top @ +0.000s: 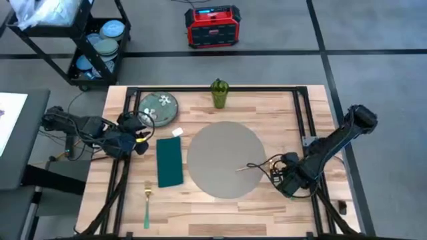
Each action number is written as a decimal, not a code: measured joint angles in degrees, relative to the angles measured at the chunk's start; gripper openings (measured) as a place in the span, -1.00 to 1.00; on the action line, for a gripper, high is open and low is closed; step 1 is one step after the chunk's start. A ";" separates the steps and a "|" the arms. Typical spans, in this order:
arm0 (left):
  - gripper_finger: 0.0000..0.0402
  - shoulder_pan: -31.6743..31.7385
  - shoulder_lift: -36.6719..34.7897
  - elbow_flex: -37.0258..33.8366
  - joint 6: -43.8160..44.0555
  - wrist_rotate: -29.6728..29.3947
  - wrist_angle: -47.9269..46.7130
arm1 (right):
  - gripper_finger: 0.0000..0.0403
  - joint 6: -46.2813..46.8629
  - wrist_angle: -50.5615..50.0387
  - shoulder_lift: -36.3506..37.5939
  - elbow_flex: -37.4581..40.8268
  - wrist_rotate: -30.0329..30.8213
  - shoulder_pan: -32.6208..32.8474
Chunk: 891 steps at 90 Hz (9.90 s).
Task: Set table place
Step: Adjust the gold knife on the gray table mat
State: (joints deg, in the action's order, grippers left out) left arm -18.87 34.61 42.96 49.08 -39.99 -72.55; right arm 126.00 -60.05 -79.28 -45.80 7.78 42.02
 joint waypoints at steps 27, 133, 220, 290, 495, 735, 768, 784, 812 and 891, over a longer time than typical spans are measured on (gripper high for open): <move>-0.39 0.00 0.01 0.00 0.00 -0.86 0.02 | -1.00 -5.57 -6.28 1.84 1.96 2.94 -4.77; -0.39 0.00 0.00 0.00 -0.22 -2.62 -0.17 | -1.00 -47.16 19.90 2.26 13.54 0.08 -38.21; -0.39 0.00 0.02 0.00 2.89 -5.63 0.04 | -1.00 -46.64 24.09 1.57 11.21 6.17 -29.11; -0.39 0.00 0.02 -0.02 4.09 -6.61 -0.02 | -1.00 -47.08 27.08 1.61 11.19 6.53 -28.71; -0.73 -1.50 8.80 -7.30 6.42 17.48 42.00 | -1.00 -55.40 17.54 -1.91 1.29 7.10 -12.87; -1.00 14.47 73.00 19.34 -29.97 44.43 47.82 | -0.25 -107.98 17.00 -1.71 2.95 -4.15 -27.01; -1.00 14.47 73.00 19.34 -31.29 44.20 48.00 | -0.39 -94.31 7.55 -1.75 8.88 -4.39 -26.95; -1.00 14.47 73.00 19.34 -31.30 44.18 48.01 | -0.40 -95.94 9.72 0.42 6.57 -4.95 -25.37; -1.00 14.47 73.00 19.34 -31.60 43.99 48.13 | -0.40 -109.43 13.90 3.13 -0.47 4.18 -25.42; -1.00 14.49 73.00 19.34 -33.44 40.77 48.23 | -0.40 -132.70 20.81 -4.51 2.69 -7.93 -24.27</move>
State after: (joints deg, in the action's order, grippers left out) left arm -4.38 107.61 62.30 15.64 0.78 -24.32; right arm -6.70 -39.24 -83.79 -43.12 -0.15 17.75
